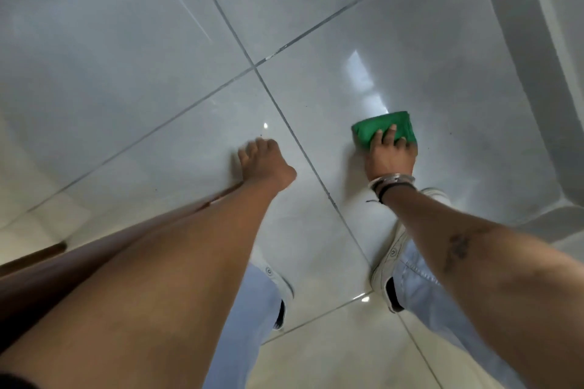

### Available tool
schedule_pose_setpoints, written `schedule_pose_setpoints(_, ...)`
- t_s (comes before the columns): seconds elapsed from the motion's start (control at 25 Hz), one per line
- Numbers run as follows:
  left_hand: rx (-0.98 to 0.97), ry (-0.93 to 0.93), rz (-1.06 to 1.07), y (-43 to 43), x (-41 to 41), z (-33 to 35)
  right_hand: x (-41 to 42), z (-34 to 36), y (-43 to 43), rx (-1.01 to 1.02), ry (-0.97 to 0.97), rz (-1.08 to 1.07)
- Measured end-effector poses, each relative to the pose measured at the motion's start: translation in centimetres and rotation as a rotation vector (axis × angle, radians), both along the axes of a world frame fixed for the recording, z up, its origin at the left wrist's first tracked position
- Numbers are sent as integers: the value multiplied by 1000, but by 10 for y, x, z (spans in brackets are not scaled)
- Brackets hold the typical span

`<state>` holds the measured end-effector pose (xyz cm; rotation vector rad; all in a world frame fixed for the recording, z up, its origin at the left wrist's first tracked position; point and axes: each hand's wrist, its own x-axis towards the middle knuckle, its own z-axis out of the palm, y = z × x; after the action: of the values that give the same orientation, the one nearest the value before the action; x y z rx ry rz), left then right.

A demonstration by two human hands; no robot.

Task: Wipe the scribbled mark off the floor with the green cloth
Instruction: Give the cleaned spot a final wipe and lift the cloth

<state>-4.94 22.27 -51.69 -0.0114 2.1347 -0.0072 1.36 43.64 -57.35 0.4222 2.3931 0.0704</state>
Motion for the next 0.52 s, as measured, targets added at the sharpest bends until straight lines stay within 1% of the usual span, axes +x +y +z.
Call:
schedule_pose_setpoints(0.04, 36, -10, 62, 7, 6, 15, -12, 10, 3, -39, 6, -32)
schedule_pose_setpoints(0.08, 90, -31, 169, 14, 10, 32, -27, 27, 7, -88, 64, -146)
schedule_pose_setpoints(0.12, 155, -65, 318, 22, 12, 53, -39, 48, 12, -187, 123, -397)
schedule_pose_setpoints(0.2, 350, -114, 709, 40, 12, 108, -57, 114, 17, -507, 246, -1058)
schedule_pose_setpoints(0.24, 465, -129, 920, 48, 8, 141, -64, 156, 12, -693, 294, -1277)
schedule_pose_setpoints(0.28, 586, -157, 1131, 53, 2, 180, -71, 206, 0, -865, 332, -1385)
schedule_pose_setpoints(0.32, 718, -212, 1323, 54, -8, 221, -78, 259, -13, -1048, 333, -1442)
schedule_pose_setpoints(0.36, 859, -264, 1474, 48, -16, 263, -82, 308, -26, -1247, 287, -1464)
schedule_pose_setpoints(0.4, 994, -271, 1566, 37, -28, 310, -88, 361, -40, -1447, 218, -1465)
schedule_pose_setpoints(0.44, 1097, -229, 1591, 22, -36, 351, -93, 407, -52, -1606, 150, -1448)
schedule_pose_setpoints(0.48, 1151, -138, 1584, 5, -44, 388, -98, 446, -65, -1704, 98, -1417)
schedule_pose_setpoints(0.52, 1163, -22, 1566, -16, -52, 422, -107, 481, -79, -1737, 60, -1371)
